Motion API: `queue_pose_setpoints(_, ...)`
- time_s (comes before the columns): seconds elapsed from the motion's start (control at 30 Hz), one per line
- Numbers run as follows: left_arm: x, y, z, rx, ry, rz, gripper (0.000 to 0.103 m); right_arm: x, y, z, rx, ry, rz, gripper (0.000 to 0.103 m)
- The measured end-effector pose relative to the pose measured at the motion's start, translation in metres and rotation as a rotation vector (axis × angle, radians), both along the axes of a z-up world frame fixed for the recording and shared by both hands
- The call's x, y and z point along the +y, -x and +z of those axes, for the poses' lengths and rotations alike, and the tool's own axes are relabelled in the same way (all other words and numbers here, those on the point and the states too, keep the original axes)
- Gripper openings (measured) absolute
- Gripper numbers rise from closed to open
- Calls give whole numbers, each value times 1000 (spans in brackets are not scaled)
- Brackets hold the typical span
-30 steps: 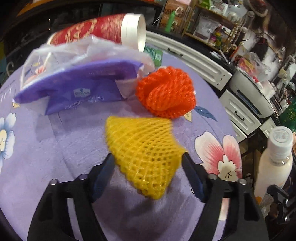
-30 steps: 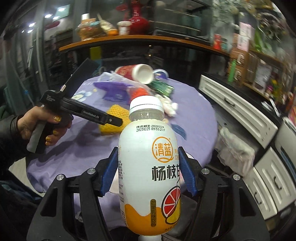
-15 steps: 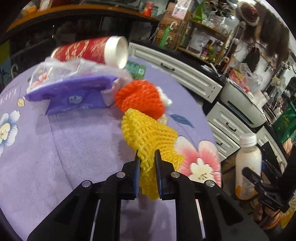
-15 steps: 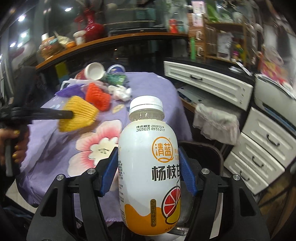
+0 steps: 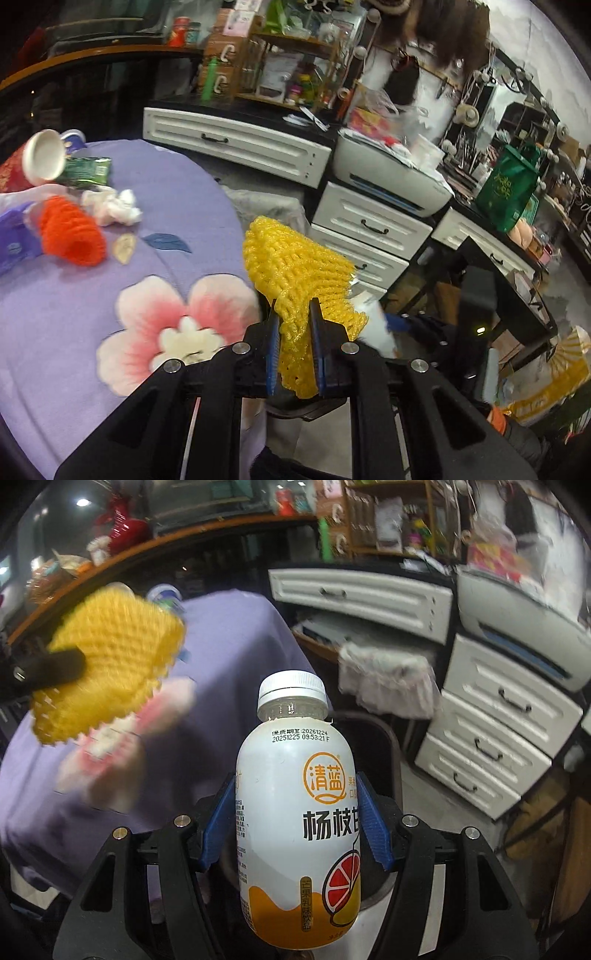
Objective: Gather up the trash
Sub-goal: 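Carry bottle and yellow net to the black bin and open both grippers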
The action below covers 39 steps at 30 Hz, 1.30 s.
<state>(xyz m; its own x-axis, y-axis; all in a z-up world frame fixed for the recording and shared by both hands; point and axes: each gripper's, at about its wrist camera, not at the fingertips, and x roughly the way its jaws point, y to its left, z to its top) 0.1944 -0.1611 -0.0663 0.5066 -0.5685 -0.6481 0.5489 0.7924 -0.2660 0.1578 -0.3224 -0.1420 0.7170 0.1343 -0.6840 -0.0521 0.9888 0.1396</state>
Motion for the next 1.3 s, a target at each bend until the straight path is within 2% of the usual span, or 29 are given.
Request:
queue_pose_setpoints(0.13, -24, -9, -12, 21, -11, 0, 15, -10, -19, -35, 71, -19, -25, 63)
queue_pose_setpoints(0.37, -40, -7, -16, -16, -75, 13, 15, -10, -55, -87, 176, -43, -28, 63)
queue_pose_setpoints(0.67, -47, -12, -27, 0, -100, 15, 15, -9, -70, -126, 245, -46, -51, 66)
queue_pose_setpoints(0.77, -47, -13, -28, 2, -100, 15, 15, -10, -68, -125, 226, -39, -63, 78)
queue_pose_setpoints(1.03, -50, -13, -28, -3, -101, 7, 15, -17, -41, -92, 148, -18, -81, 79)
queue_pose_setpoints(1.17, -58, -13, -33, 4, -112, -9, 15, -26, -12, -70, 102, 40, -115, 81)
queue_pose_setpoints(1.3, -74, -13, -47, 25, -153, -37, 15, -42, 14, -56, 83, 90, -163, 84)
